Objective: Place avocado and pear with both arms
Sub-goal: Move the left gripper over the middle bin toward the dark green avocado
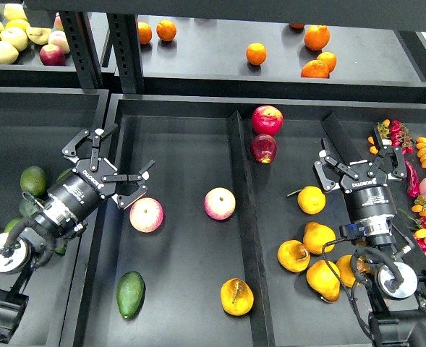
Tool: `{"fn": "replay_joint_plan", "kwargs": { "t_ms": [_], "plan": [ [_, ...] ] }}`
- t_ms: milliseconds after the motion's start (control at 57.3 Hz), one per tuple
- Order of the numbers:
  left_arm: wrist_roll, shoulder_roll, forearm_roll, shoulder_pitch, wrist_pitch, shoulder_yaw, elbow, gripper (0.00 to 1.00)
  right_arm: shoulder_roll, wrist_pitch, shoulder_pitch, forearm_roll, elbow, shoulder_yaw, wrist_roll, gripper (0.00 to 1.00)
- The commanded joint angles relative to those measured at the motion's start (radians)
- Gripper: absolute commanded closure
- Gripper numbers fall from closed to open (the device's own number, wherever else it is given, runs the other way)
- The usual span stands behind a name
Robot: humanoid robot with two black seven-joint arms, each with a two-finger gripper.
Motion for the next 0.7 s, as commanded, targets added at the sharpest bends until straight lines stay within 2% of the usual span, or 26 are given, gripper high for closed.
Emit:
{"fn": "replay_joint_plan", "kwargs": {
  "t_ms": [0, 122, 192, 262, 489, 558, 576, 628, 680],
  "plan": [
    [0.001, 0.091, -0.092, -0.057, 0.000, 0.096, 0.016, 0.00, 0.000, 0.000, 0.001, 0.000, -0.014, 0.000, 0.000, 0.00],
    [0.001, 0.243, -0.192, -0.137, 0.000, 0.244, 0.045, 0.00, 0.000, 0.000, 0.002, 0.000, -0.023, 0.002, 0.000, 0.00],
    [0.001, 0.378, -0.245, -0.224, 0.000, 0.384, 0.045, 0.00, 0.000, 0.000, 0.002, 0.000, -0.023, 0.002, 0.000, 0.00],
    [0.001, 0.462, -0.294, -0.320, 0.000, 0.508, 0.051, 0.00, 0.000, 0.000, 0.001, 0.000, -0.025, 0.002, 0.000, 0.00],
    [0.001, 0.537, -0.311, -0.536, 0.000, 0.778, 0.066, 0.00, 0.000, 0.000, 0.002, 0.000, -0.042, 0.005, 0.000, 0.00],
    [0.001, 0.570, -0.308, -0.616, 0.000, 0.900, 0.065, 0.00, 0.000, 0.000, 0.002, 0.000, -0.048, 0.008, 0.000, 0.00],
    [0.001, 0.579, -0.308, -0.672, 0.000, 0.998, 0.065, 0.00, 0.000, 0.000, 0.004, 0.001, -0.052, 0.009, 0.000, 0.00],
    [0.001, 0.577, -0.307, -0.737, 0.000, 1.122, 0.065, 0.00, 0.000, 0.000, 0.005, 0.003, -0.054, 0.012, 0.000, 0.00],
    [0.001, 0.574, -0.301, -0.772, 0.000, 1.199, 0.065, 0.00, 0.000, 0.000, 0.005, 0.005, -0.055, 0.012, 0.000, 0.00]
  ]
}}
